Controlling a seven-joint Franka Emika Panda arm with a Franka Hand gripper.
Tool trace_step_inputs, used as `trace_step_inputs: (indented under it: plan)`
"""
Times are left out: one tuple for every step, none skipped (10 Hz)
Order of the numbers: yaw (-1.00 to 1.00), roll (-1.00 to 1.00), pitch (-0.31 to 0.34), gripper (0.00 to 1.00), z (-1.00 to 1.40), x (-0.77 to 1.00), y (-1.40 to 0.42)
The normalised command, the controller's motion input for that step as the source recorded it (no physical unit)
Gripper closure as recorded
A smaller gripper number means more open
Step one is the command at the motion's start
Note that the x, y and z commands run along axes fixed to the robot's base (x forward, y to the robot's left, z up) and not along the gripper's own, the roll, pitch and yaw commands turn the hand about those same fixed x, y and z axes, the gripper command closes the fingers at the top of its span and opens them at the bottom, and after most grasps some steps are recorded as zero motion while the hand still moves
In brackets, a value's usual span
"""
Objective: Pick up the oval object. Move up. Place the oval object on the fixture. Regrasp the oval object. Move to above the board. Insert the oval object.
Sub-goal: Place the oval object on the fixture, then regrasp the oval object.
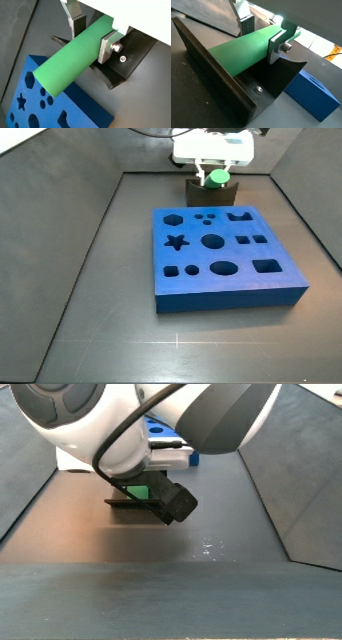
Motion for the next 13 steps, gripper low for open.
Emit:
trace_step_inputs:
  plan:
    - [-0.07,-0.13,-0.052,1.0,-0.21,0.07,0.08]
    - [-0.06,-0.13,-0.051,1.0,-0.2,0.07,0.08]
    - [0.0,0.0,0.0,0.0,0.0,0.0,0.0]
    - [0.02,0.04,0.002,0.0,1.0,0.0,0.0]
    - [0.02,0.04,0.004,0.0,1.0,0.0,0.0]
    - [0.03,0.05,0.026,0.0,1.0,-0.03,0.0]
    - [0.03,0.06,0.035,0.0,1.0,-0.03,0.0]
    - [0.02,0.06,0.062,0.0,1.0,-0.04,0.0]
    - [0.01,0.06,0.08,0.0,0.93,-0.04,0.01]
    - [0.0,0.04,0.091,0.0,0.76,-0.03,0.01]
    - [-0.01,0.04,0.093,0.0,0.58,-0.02,0.01]
    - [-0.03,0.04,0.09,0.0,0.33,-0.02,0.01]
    - [0.04,0.0,-0.014,0.0,0.0,-1.0,0.0]
